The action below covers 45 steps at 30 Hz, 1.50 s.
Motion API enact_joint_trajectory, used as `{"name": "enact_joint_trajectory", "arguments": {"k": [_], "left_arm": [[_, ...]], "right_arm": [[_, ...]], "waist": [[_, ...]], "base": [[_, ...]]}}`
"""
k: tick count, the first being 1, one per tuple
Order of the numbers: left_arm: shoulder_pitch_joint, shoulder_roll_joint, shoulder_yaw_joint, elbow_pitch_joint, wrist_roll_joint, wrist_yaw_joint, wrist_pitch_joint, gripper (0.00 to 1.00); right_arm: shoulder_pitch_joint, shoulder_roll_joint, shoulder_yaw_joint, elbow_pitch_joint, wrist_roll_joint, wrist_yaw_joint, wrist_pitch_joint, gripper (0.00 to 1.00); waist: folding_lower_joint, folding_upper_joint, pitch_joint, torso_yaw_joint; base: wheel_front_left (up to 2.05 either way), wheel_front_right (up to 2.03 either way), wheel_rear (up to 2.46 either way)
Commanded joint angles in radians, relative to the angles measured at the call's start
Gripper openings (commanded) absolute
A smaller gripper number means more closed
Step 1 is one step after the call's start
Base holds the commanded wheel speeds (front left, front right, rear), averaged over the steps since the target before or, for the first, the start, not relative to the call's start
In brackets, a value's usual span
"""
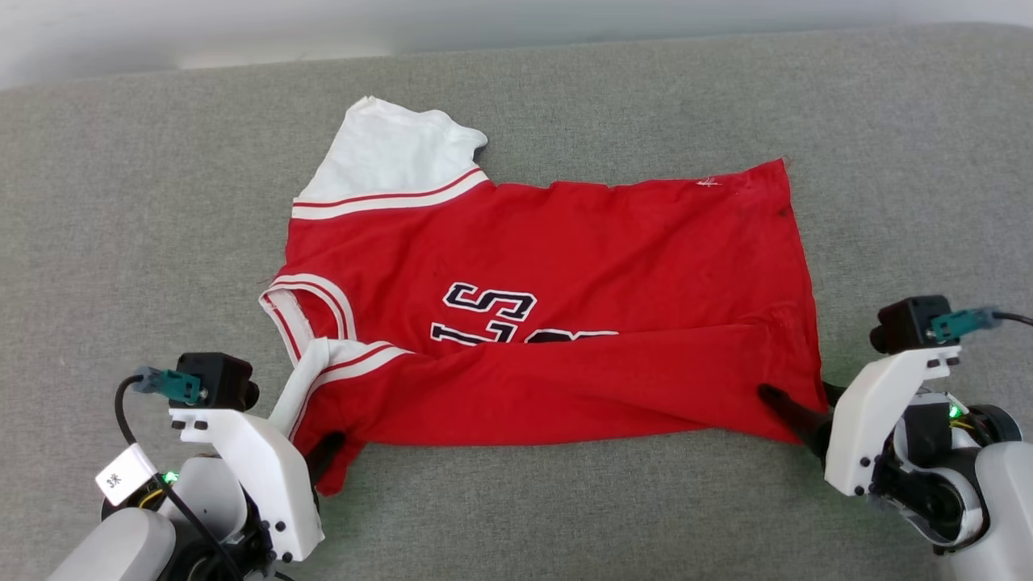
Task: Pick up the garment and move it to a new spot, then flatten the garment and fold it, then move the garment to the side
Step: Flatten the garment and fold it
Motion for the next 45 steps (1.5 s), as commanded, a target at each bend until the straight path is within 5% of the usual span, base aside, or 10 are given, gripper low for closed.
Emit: {"name": "enact_joint_trajectory", "arguments": {"k": [1,4,6,7,28,38,39,40,41,45], "left_arm": [[-0.009,-0.005,0.001,-0.003,0.002,0.0,-0.001,0.0],[-0.008,-0.006,0.0,-0.002,0.004,0.003,-0.005,0.0],[-0.007,-0.008,0.001,-0.002,0.001,0.005,-0.006,0.0],[-0.005,-0.008,0.002,-0.001,-0.001,0.006,-0.007,0.0],[0.215,0.038,0.011,-0.067,-0.07,0.045,-0.005,0.0],[0.24,-0.029,-0.033,-0.002,-0.09,0.02,-0.022,0.0],[0.235,-0.036,-0.035,0.007,-0.087,0.016,-0.025,0.06],[0.226,-0.043,-0.033,0.013,-0.083,0.009,-0.037,0.91],[0.22,-0.049,-0.03,0.021,-0.082,0.004,-0.046,1.0],[0.208,-0.045,-0.017,0.03,-0.066,-0.009,-0.08,1.0]], "right_arm": [[0.003,0.002,0.015,0.02,0.004,0.0,0.016,1.0],[0.011,0.005,0.046,0.067,0.019,0.0,0.065,1.0],[0.008,0.009,0.055,0.085,0.037,0.0,0.086,0.04],[0.009,0.008,0.059,0.093,0.043,0.0,0.097,0.0],[0.12,-0.042,-0.017,-0.067,0.051,-0.001,0.107,0.0],[0.263,0.015,-0.069,-0.109,0.022,0.0,0.109,0.0],[0.271,0.017,-0.067,-0.109,0.022,0.0,0.091,0.2],[0.276,0.02,-0.068,-0.114,0.021,0.0,0.066,0.96],[0.278,0.021,-0.066,-0.119,0.02,0.0,0.038,1.0],[0.291,0.018,-0.064,-0.147,-0.008,0.0,-0.114,1.0]], "waist": [[-0.0001,0.0,0.005,0.001],[-0.0001,0.0,0.012,0.0],[-0.0001,0.0,0.014,-0.003],[-0.0001,0.0,0.014,-0.004],[-0.0001,0.0,-0.17,-0.013],[-0.0001,0.0,-0.169,-0.007],[-0.0001,0.0,-0.168,-0.007],[-0.0001,0.0,-0.167,-0.006],[-0.0001,0.0,-0.168,-0.006],[-0.0001,0.0,-0.181,-0.006]], "base": [[0.0,0.0,0.0],[0.0,0.0,0.0],[0.0,0.0,0.0],[0.0,0.0,0.0],[0.0,0.0,0.0],[0.0,0.0,0.0],[0.0,0.0,0.0],[0.0,0.0,0.0],[0.0,0.0,0.0],[0.0,0.0,0.0]]}}
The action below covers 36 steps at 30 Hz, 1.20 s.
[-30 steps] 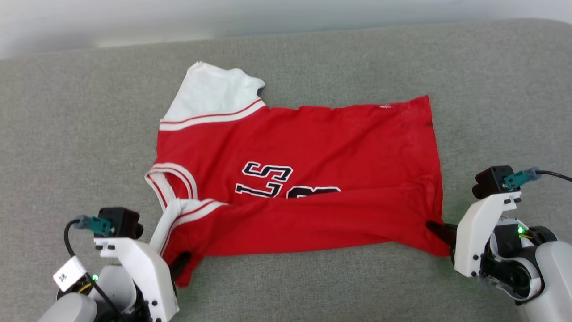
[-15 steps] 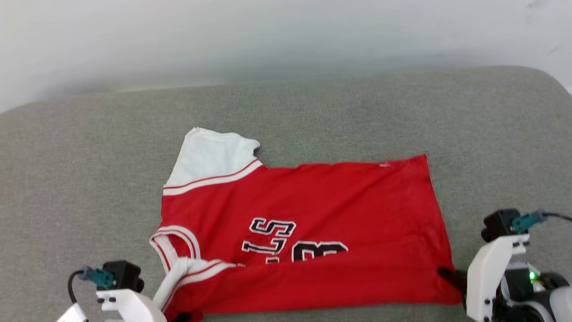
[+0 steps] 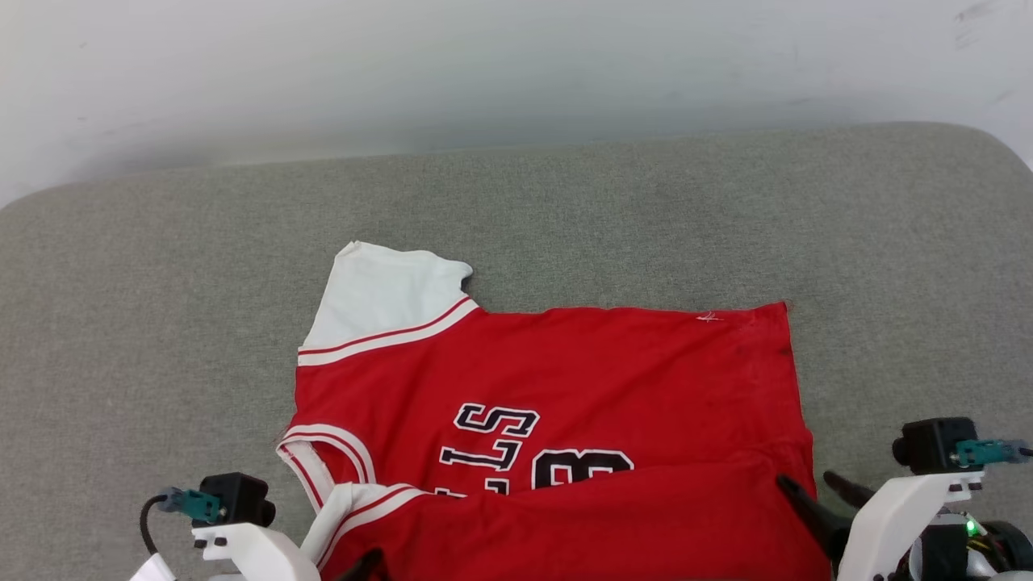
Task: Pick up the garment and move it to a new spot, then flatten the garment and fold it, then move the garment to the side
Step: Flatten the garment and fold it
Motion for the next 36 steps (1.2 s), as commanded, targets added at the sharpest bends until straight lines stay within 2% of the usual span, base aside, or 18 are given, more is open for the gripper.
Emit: {"name": "enact_joint_trajectory", "arguments": {"k": [1,7,10,13,19,26,32,36], "left_arm": [[-0.016,0.006,0.008,-0.005,0.009,-0.004,-0.014,1.0],[-0.025,0.027,0.04,-0.054,0.051,0.007,-0.071,1.0],[-0.059,0.038,0.06,-0.065,0.093,0.017,-0.112,1.0],[-0.105,0.023,0.074,-0.068,0.146,0.031,-0.171,1.0],[-0.201,-0.031,0.097,-0.04,0.253,0.051,-0.332,1.0],[-0.322,-0.079,0.103,0.002,0.355,0.07,-0.466,1.0],[-0.44,-0.098,0.099,0.089,0.382,0.056,-0.481,1.0],[-0.55,-0.088,0.105,0.199,0.354,0.013,-0.425,1.0]], "right_arm": [[0.01,0.002,-0.003,-0.014,-0.012,0.0,-0.048,1.0],[0.012,0.038,-0.033,-0.058,-0.086,0.0,-0.338,1.0],[0.01,0.048,-0.045,-0.075,-0.157,0.0,-0.431,1.0],[0.0,0.069,-0.058,-0.098,-0.208,0.0,-0.486,1.0],[-0.03,0.114,-0.073,-0.147,-0.252,0.0,-0.521,1.0],[-0.095,0.135,-0.085,-0.213,-0.256,0.0,-0.541,1.0],[-0.154,0.136,-0.089,-0.245,-0.247,0.0,-0.551,1.0],[-0.192,0.135,-0.085,-0.248,-0.242,0.0,-0.553,1.0]], "waist": [[0.0,-0.0001,-0.008,0.001],[0.0,-0.0001,-0.043,0.003],[0.0,-0.0001,-0.052,0.004],[0.0,-0.0001,-0.049,0.001],[0.0,-0.0001,-0.006,-0.028],[0.0,-0.0001,0.118,-0.069],[0.0,-0.0001,0.2,-0.09],[0.0,-0.0001,0.249,-0.112]], "base": [[0.0,0.0,0.0],[0.0,0.0,0.0],[0.0,0.0,0.0],[0.0,0.0,0.0],[0.0,0.0,0.0],[0.0,0.0,0.0],[0.0,0.0,0.0],[0.0,0.0,0.0]]}}
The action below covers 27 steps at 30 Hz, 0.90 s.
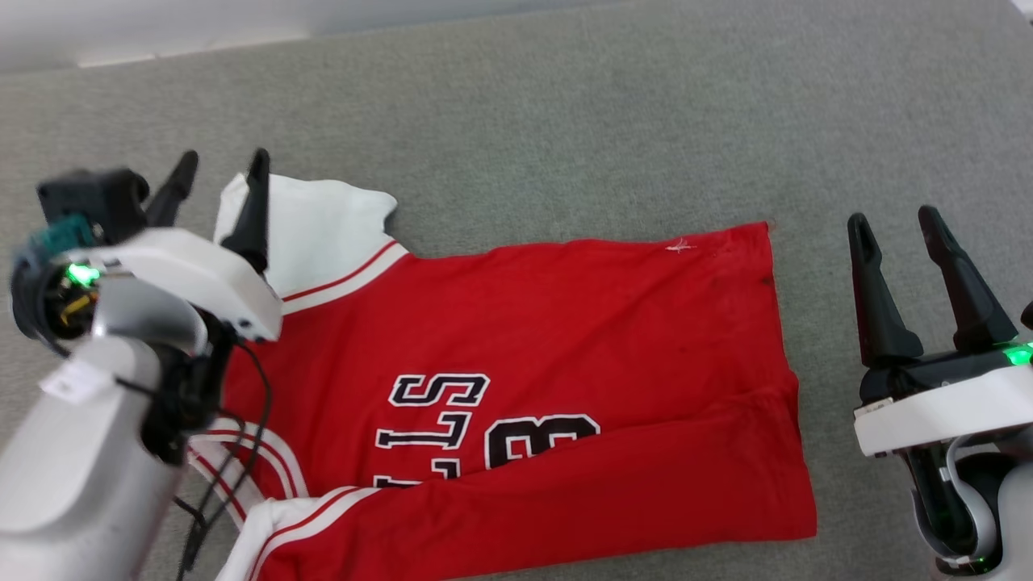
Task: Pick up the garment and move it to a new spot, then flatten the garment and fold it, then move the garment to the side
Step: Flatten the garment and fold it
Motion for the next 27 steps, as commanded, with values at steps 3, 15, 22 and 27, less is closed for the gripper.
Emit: {"name": "enact_joint_trajectory", "arguments": {"k": [3,15,22,27], "left_arm": [[-0.072,0.02,0.005,0.069,-0.037,-0.039,0.069,1.0],[-0.292,0.171,-0.045,0.31,-0.168,-0.125,0.614,1.0],[-0.296,0.208,-0.109,0.336,-0.196,-0.106,0.87,1.0],[-0.272,0.181,-0.138,0.341,-0.212,-0.081,0.937,0.0]], "right_arm": [[-0.025,0.006,0.006,0.004,0.007,0.0,-0.007,1.0],[-0.054,0.03,0.039,0.075,0.046,0.0,-0.049,1.0],[-0.064,0.037,0.055,0.114,0.072,0.0,-0.063,1.0],[-0.077,0.031,0.059,0.138,0.096,0.0,-0.058,1.0]], "waist": [[-0.0001,0.0,0.05,-0.037],[-0.0001,0.0,0.119,-0.116],[-0.0001,0.0,0.151,-0.14],[-0.0001,0.0,0.162,-0.148]], "base": [[0.0,0.0,0.0],[0.0,0.0,0.0],[0.0,0.0,0.0],[0.0,0.0,0.0]]}}
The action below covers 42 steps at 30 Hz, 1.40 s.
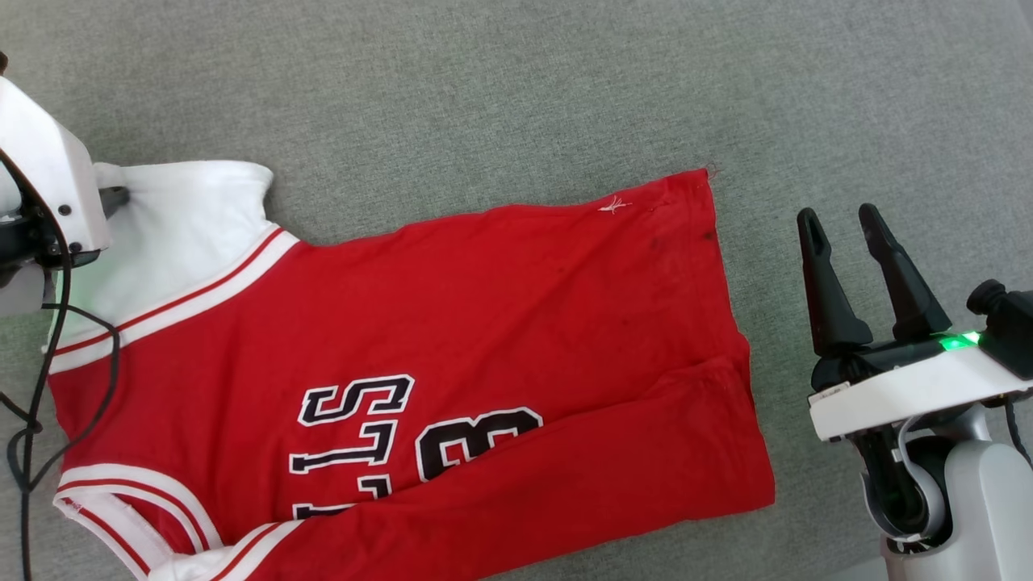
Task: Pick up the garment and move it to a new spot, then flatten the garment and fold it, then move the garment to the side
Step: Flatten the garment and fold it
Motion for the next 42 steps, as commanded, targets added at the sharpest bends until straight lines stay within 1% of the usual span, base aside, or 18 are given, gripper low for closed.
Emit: {"name": "enact_joint_trajectory", "arguments": {"k": [1,4,6,8,11,16,19,23,26,32,36,37,38,39,40,42], "left_arm": [[0.08,-0.048,-0.046,0.034,-0.011,0.003,0.02,0.0],[0.08,-0.056,-0.034,0.039,-0.006,0.007,-0.023,0.0],[0.073,-0.064,-0.023,0.041,-0.002,0.001,-0.06,0.0],[0.057,-0.07,-0.009,0.035,0.012,-0.008,-0.12,0.0],[0.037,-0.096,0.01,0.039,0.013,-0.017,-0.204,0.0],[0.002,-0.142,0.022,0.04,0.03,-0.033,-0.318,0.0],[-0.008,-0.171,0.026,0.034,0.034,-0.036,-0.364,0.0],[-0.008,-0.191,0.026,0.017,0.032,-0.044,-0.397,0.0],[-0.013,-0.205,0.017,-0.005,0.038,-0.05,-0.412,0.0],[-0.025,-0.215,0.011,-0.035,0.046,-0.06,-0.437,0.0],[-0.018,-0.217,0.009,-0.039,0.047,-0.065,-0.453,0.0],[-0.015,-0.216,0.011,-0.038,0.045,-0.067,-0.457,0.0],[-0.01,-0.216,0.011,-0.036,0.043,-0.068,-0.459,0.0],[-0.007,-0.216,0.011,-0.035,0.043,-0.07,-0.461,0.0],[-0.004,-0.216,0.012,-0.033,0.042,-0.07,-0.465,0.0],[0.002,-0.218,0.015,-0.031,0.04,-0.072,-0.477,0.0]], "right_arm": [[-0.01,-0.004,0.0,0.007,0.012,0.0,0.002,1.0],[-0.023,-0.017,-0.003,0.032,0.033,0.0,0.013,1.0],[-0.036,-0.031,-0.007,0.062,0.053,0.0,0.023,1.0],[-0.058,-0.047,-0.002,0.095,0.082,0.0,0.041,1.0],[-0.101,-0.081,0.001,0.161,0.123,0.0,0.078,1.0],[-0.205,-0.145,0.04,0.283,0.2,0.0,0.158,1.0],[-0.272,-0.178,0.065,0.354,0.246,0.0,0.242,1.0],[-0.349,-0.201,0.105,0.439,0.292,0.0,0.409,1.0],[-0.403,-0.227,0.119,0.478,0.31,0.0,0.527,1.0],[-0.477,-0.242,0.157,0.552,0.287,0.0,0.733,1.0],[-0.468,-0.24,0.188,0.617,0.246,-0.001,0.884,1.0],[-0.466,-0.239,0.192,0.626,0.233,-0.001,0.912,0.91],[-0.463,-0.238,0.194,0.628,0.221,-0.001,0.927,0.43],[-0.463,-0.233,0.189,0.625,0.214,-0.001,0.935,0.13],[-0.466,-0.229,0.183,0.621,0.209,-0.001,0.942,0.0],[-0.481,-0.224,0.168,0.592,0.204,0.0,0.925,0.0]], "waist": [[0.0001,-0.0001,0.0,0.0],[0.0001,-0.0001,-0.01,0.004],[0.0001,-0.0001,-0.022,0.012],[0.0001,-0.0001,-0.034,0.025],[0.0001,-0.0001,-0.053,0.052],[0.0001,-0.0001,-0.069,0.106],[0.0001,-0.0001,-0.071,0.139],[0.0001,-0.0001,-0.069,0.176],[0.0001,-0.0001,-0.058,0.201],[0.0001,-0.0001,-0.032,0.234],[0.0001,-0.0001,-0.026,0.247],[0.0001,-0.0001,-0.026,0.248],[0.0001,-0.0001,-0.026,0.25],[0.0001,-0.0001,-0.027,0.251],[0.0001,-0.0001,-0.029,0.252],[0.0001,-0.0001,-0.035,0.255]], "base": [[0.0,0.0,0.0],[0.0,0.0,0.0],[0.0,0.0,0.0],[0.0,0.0,0.0],[0.0,0.0,0.0],[0.0,0.0,0.0],[0.0,0.0,0.0],[0.0,0.0,0.0],[0.0,0.0,0.0],[0.0,0.0,0.0],[0.0,0.0,0.0],[0.0,0.0,0.0],[0.0,0.0,0.0],[0.0,0.0,0.0],[0.0,0.0,0.0],[0.0,0.0,0.0]]}}
